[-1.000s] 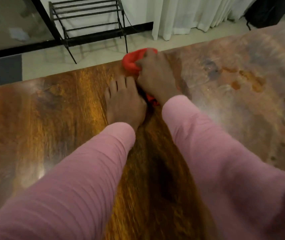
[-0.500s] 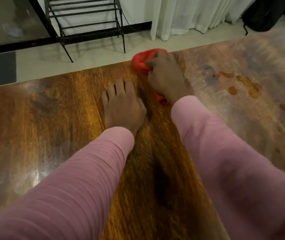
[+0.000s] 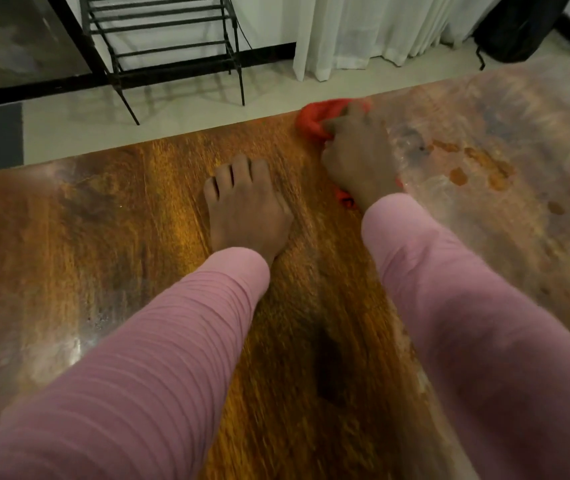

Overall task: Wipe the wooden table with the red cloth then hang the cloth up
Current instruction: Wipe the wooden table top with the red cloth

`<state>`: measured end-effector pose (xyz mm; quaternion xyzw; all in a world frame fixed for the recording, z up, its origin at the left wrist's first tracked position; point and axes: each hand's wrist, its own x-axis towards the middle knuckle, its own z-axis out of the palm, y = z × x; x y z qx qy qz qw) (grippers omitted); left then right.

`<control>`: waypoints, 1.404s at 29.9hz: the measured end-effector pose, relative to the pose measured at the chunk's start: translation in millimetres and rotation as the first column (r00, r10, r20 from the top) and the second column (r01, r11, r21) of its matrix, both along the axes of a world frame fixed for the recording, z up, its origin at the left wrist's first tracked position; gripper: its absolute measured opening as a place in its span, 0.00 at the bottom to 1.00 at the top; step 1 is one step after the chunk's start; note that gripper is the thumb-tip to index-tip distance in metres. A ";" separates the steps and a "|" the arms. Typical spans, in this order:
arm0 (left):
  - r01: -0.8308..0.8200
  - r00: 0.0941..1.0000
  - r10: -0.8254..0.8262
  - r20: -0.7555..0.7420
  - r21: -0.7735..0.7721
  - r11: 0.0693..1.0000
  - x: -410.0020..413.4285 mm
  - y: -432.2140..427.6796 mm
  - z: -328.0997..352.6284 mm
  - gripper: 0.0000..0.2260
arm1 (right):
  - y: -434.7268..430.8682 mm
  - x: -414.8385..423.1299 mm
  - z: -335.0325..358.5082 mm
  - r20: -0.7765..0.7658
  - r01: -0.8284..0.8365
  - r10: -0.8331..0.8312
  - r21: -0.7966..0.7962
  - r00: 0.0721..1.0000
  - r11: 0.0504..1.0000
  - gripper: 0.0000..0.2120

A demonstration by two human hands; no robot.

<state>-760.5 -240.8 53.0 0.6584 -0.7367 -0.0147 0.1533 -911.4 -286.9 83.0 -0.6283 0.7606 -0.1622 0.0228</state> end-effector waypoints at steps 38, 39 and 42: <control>0.084 0.991 -0.083 -0.105 0.006 0.996 -21.8 96.1 5.7 0.24 | 143.8 -50.4 -1.8 -0.048 -0.112 0.114 0.039 0.992 0.993 0.19; 0.083 0.990 -0.083 -0.114 0.000 0.997 -22.0 96.3 5.6 0.26 | 139.4 -59.3 -1.1 -0.059 -0.038 0.041 0.043 0.997 0.998 0.19; 0.072 0.991 -0.074 -0.112 -0.024 0.997 -23.7 96.2 3.7 0.26 | 133.5 -61.8 -0.4 -0.045 0.092 -0.090 0.042 0.995 0.995 0.20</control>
